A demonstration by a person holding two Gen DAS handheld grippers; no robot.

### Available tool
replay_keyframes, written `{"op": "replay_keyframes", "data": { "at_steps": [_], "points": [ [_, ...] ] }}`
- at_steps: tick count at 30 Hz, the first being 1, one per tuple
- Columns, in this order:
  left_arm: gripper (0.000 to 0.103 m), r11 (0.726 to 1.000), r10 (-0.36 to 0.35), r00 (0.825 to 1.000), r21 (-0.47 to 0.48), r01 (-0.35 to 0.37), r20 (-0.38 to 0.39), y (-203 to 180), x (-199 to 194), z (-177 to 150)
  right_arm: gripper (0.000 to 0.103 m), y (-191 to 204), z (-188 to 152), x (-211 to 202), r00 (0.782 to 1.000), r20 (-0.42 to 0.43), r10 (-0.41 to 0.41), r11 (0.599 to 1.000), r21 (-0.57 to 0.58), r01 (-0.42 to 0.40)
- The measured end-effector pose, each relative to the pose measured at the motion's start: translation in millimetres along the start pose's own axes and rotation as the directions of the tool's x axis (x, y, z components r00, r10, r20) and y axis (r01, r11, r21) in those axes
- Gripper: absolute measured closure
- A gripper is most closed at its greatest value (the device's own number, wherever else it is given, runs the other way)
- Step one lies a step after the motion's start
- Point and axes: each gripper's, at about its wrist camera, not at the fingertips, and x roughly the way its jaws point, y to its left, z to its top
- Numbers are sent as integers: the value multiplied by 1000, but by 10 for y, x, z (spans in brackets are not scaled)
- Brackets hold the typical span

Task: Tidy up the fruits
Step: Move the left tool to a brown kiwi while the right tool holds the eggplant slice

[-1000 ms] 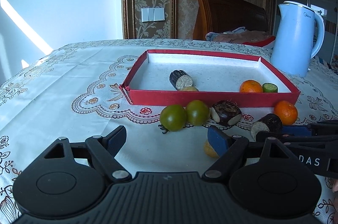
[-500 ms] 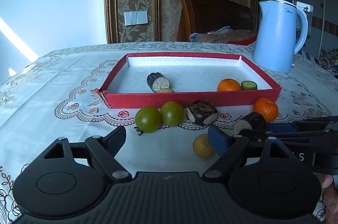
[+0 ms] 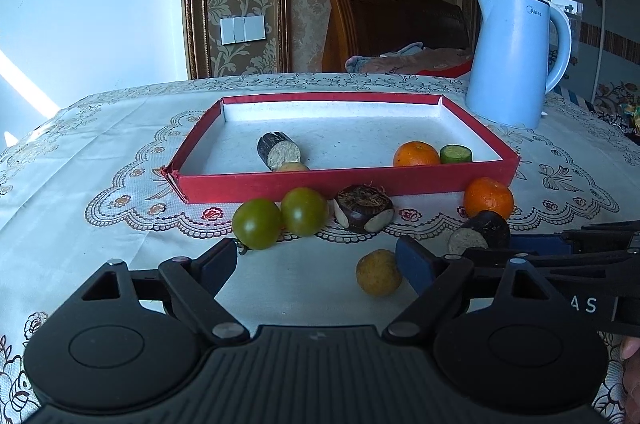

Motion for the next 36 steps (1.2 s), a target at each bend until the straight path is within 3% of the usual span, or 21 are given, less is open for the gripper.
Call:
{"op": "replay_keyframes", "data": {
  "at_steps": [8, 13, 32, 36],
  "points": [
    [10, 1000, -2, 999, 26, 3, -52, -152, 90, 17, 69, -133, -86, -143, 1000, 2, -4, 1000, 4, 4],
    [10, 998, 42, 991, 48, -37, -126, -222, 233, 26, 69, -137, -95, -147, 1000, 0, -8, 1000, 4, 8],
    [9, 998, 55, 985, -22, -60, -165, -213, 309, 76, 69, -61, -36, -80, 1000, -3, -29, 998, -50, 29],
    [9, 998, 55, 984, -24, -60, -167, -214, 313, 75, 65, -59, -26, -91, 1000, 8, -30, 998, -59, 31]
  ]
}}
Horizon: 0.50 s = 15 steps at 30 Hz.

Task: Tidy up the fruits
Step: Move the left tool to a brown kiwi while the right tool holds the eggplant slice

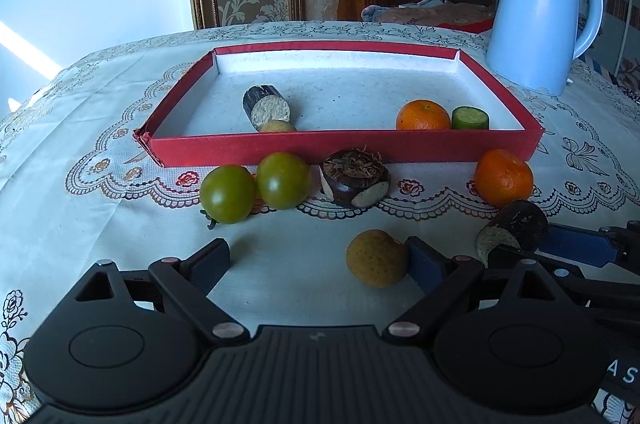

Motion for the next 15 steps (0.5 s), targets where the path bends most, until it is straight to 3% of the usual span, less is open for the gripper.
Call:
{"op": "replay_keyframes", "data": {
  "at_steps": [15],
  "points": [
    [7, 1000, 21, 1000, -13, -21, 10, -17, 4, -7, 69, -18, 17, 47, 1000, 2, 23, 1000, -4, -23]
  ]
}}
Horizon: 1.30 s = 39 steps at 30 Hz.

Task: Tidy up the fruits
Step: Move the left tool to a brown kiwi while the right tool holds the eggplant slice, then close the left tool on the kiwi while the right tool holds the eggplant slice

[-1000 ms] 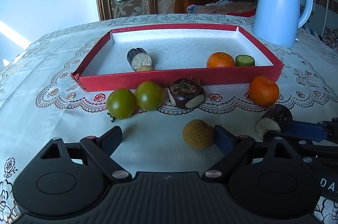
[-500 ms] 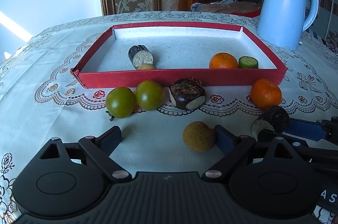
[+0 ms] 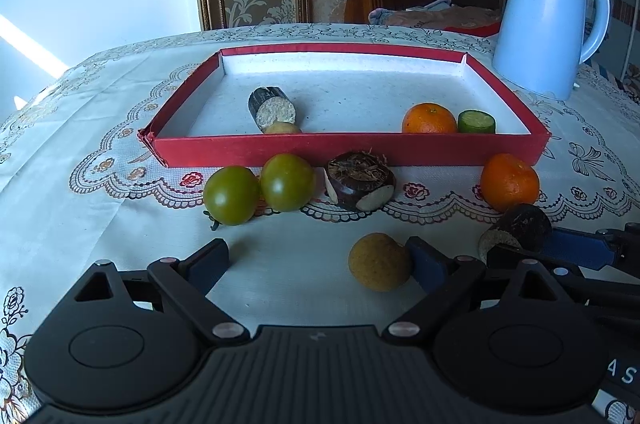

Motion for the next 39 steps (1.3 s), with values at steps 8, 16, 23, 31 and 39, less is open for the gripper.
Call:
{"op": "replay_keyframes", "data": {
  "at_steps": [8, 16, 23, 31, 39],
  "points": [
    [7, 1000, 3, 1000, -4, -3, 4, 3, 8, 1, 69, 6, -13, 2, 1000, 5, -1, 1000, 0, 1],
    [14, 1000, 13, 999, 0, -13, 45, -8, -49, -24, 69, 17, -19, -2, 1000, 8, -7, 1000, -8, 7],
    [21, 1000, 12, 996, -15, -11, 87, 10, -105, -38, 69, 58, -25, -4, 1000, 10, -26, 999, -31, 27],
    [29, 999, 1, 994, -49, 5, 114, 70, -138, -48, 69, 52, -31, -16, 999, 15, -35, 999, -29, 35],
    [38, 998, -7, 990, -61, 16, 140, 89, -171, -60, 69, 48, -36, -21, 999, 20, -42, 999, -22, 43]
  ]
}}
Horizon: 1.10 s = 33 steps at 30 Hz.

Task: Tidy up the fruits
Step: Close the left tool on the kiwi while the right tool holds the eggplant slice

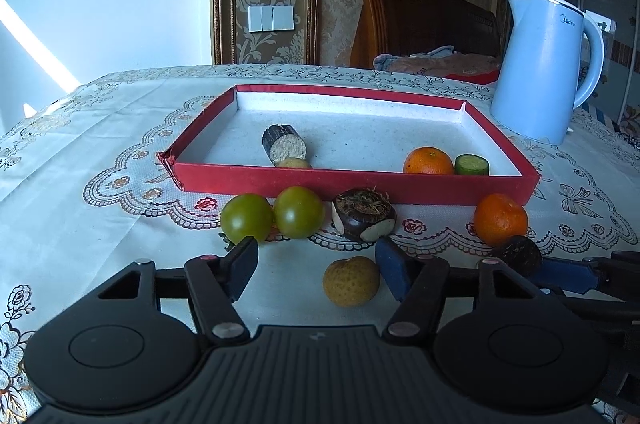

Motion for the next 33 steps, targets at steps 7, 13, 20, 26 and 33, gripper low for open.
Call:
{"op": "replay_keyframes", "data": {
  "at_steps": [7, 13, 20, 26, 33],
  "points": [
    [46, 1000, 5, 1000, -11, -5, 25, 16, -34, 7, 69, -4, -1, -3, 1000, 4, -2, 1000, 4, 2],
    [48, 1000, 12, 999, -25, -12, 35, 34, -42, 13, 69, -5, -1, -10, 1000, 8, -4, 1000, 4, 4],
    [50, 1000, 11, 999, -29, -10, 41, 42, -45, 15, 69, 5, 0, -6, 1000, 6, -13, 1000, 1, 13],
    [50, 999, 12, 999, -31, -11, 43, 44, -47, 17, 70, 3, -5, -22, 1000, 14, -11, 1000, 1, 11],
    [50, 999, 11, 997, -43, -8, 72, 64, -92, 13, 70, -4, -5, -80, 999, 51, -6, 1000, 6, 6]
  ]
}}
